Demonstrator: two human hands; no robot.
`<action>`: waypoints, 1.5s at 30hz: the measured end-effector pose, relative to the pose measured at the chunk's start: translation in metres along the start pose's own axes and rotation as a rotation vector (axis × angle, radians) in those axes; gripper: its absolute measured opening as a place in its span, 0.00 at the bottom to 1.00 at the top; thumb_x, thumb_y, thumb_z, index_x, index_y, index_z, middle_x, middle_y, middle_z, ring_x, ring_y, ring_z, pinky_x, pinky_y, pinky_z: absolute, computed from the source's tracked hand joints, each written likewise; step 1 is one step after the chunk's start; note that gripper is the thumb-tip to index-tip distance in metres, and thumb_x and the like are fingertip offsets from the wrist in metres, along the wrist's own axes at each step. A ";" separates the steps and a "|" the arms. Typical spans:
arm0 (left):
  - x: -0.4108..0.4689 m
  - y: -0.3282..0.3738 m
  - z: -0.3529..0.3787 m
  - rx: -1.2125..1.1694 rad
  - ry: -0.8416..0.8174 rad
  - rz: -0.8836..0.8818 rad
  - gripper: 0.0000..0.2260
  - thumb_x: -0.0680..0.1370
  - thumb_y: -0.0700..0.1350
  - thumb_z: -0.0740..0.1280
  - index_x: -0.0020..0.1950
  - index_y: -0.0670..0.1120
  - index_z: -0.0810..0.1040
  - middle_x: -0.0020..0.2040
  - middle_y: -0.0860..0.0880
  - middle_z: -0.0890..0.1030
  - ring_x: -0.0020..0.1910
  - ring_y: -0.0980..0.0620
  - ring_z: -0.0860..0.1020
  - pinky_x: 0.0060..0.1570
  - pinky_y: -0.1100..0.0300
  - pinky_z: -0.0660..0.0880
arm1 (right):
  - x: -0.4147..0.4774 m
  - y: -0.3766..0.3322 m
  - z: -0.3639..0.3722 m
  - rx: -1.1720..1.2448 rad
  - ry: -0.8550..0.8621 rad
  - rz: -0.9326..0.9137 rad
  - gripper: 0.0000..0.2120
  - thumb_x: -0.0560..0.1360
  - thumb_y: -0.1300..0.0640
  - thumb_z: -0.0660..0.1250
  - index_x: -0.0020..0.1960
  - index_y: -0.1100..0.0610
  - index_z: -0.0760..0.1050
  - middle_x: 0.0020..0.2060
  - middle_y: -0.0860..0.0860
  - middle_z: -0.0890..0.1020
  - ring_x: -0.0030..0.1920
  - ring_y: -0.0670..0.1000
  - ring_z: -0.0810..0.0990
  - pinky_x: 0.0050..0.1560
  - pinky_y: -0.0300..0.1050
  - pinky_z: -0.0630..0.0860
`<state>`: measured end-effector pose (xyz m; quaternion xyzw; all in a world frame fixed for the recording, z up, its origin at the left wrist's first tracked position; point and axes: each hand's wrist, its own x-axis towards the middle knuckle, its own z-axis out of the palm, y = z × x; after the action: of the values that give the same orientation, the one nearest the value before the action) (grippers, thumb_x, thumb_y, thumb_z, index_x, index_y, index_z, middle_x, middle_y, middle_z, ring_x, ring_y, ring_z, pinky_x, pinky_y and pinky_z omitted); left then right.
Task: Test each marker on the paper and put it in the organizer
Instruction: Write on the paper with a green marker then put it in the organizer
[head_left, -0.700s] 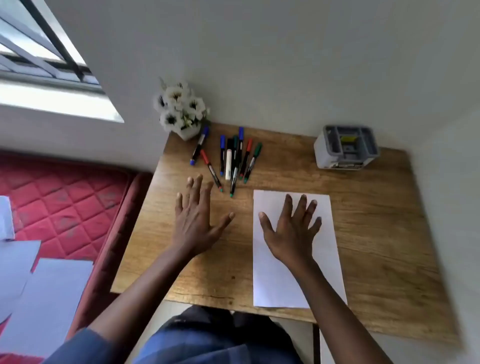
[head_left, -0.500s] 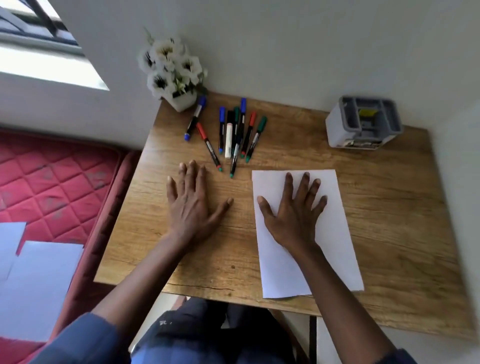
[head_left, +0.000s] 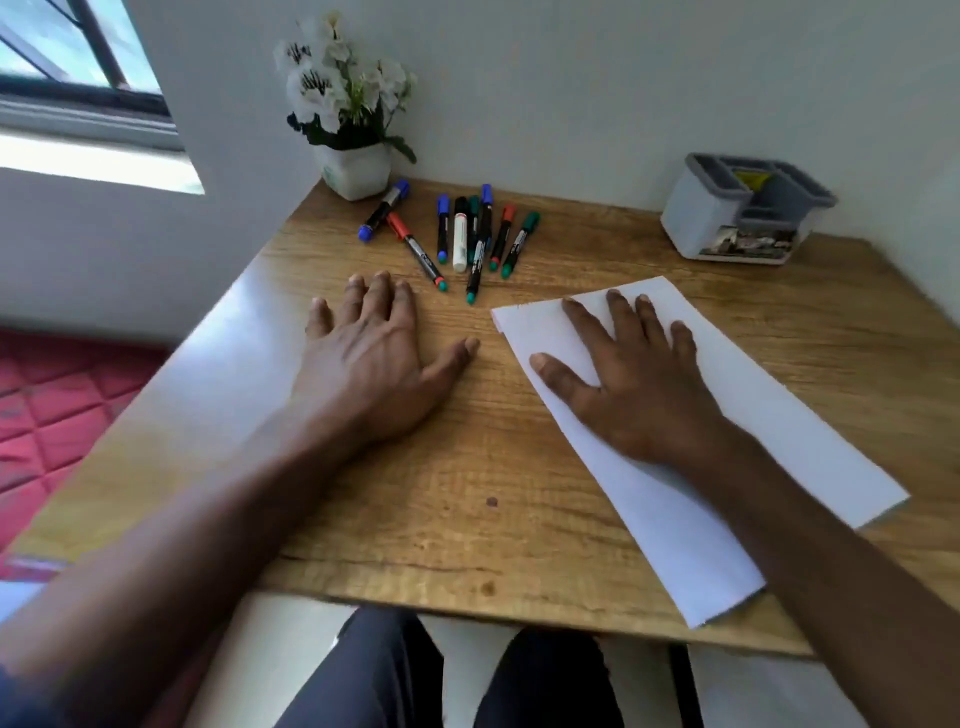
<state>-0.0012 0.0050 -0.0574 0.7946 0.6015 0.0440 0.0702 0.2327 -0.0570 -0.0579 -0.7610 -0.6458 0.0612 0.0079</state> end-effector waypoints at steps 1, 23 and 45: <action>0.000 -0.001 0.001 0.002 0.009 0.007 0.46 0.76 0.76 0.46 0.84 0.48 0.47 0.84 0.47 0.46 0.83 0.46 0.44 0.80 0.40 0.45 | -0.001 0.001 0.000 0.008 0.003 -0.006 0.40 0.75 0.24 0.40 0.82 0.39 0.41 0.83 0.51 0.42 0.83 0.56 0.39 0.79 0.65 0.39; 0.004 0.000 0.003 -0.047 0.095 0.032 0.43 0.74 0.76 0.52 0.79 0.46 0.64 0.82 0.45 0.60 0.81 0.44 0.56 0.77 0.35 0.53 | 0.126 -0.039 -0.051 -0.281 0.220 -0.294 0.17 0.76 0.58 0.68 0.64 0.51 0.76 0.57 0.53 0.77 0.57 0.57 0.79 0.49 0.48 0.75; 0.002 0.002 -0.003 -0.122 0.170 0.083 0.42 0.75 0.75 0.57 0.82 0.53 0.56 0.82 0.48 0.58 0.80 0.45 0.58 0.77 0.36 0.54 | 0.058 -0.026 -0.041 1.111 0.482 -0.355 0.01 0.76 0.61 0.72 0.46 0.57 0.80 0.36 0.55 0.86 0.36 0.53 0.85 0.40 0.48 0.82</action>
<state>0.0009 0.0066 -0.0544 0.8065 0.5680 0.1507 0.0651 0.2202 0.0070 -0.0193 -0.5171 -0.6142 0.2120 0.5572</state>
